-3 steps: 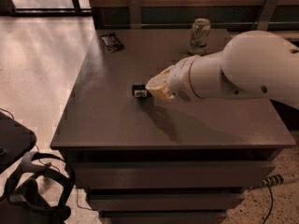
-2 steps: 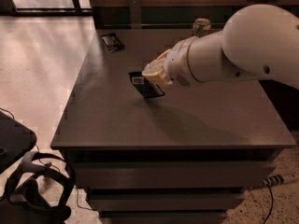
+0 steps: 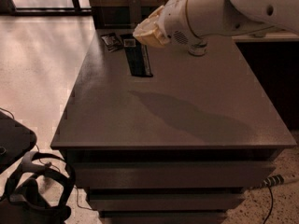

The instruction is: Move rxbar blueberry near rxbar chocolate

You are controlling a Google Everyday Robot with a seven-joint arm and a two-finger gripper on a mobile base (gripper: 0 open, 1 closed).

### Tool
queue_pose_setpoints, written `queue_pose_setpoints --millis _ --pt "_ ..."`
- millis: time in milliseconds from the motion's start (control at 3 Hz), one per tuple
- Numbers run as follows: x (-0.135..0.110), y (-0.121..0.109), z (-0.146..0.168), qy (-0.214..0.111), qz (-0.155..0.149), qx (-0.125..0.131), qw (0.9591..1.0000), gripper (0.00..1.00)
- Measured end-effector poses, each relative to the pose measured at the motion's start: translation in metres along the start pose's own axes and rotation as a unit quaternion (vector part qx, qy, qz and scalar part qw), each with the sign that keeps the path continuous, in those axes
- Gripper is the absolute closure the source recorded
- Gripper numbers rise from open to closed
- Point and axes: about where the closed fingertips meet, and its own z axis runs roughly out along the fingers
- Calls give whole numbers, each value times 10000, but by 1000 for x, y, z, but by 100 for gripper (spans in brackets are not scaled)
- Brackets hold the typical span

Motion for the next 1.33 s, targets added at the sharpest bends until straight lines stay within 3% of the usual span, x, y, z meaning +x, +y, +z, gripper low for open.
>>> queue_pose_setpoints --millis 333,1000,1333 --pt "-37 -68 19 -423 -245 116 9987 100" --pt "-35 -81 35 -345 -376 -30 9987 100" --pt "-24 -113 64 -343 -492 -160 9981 100"
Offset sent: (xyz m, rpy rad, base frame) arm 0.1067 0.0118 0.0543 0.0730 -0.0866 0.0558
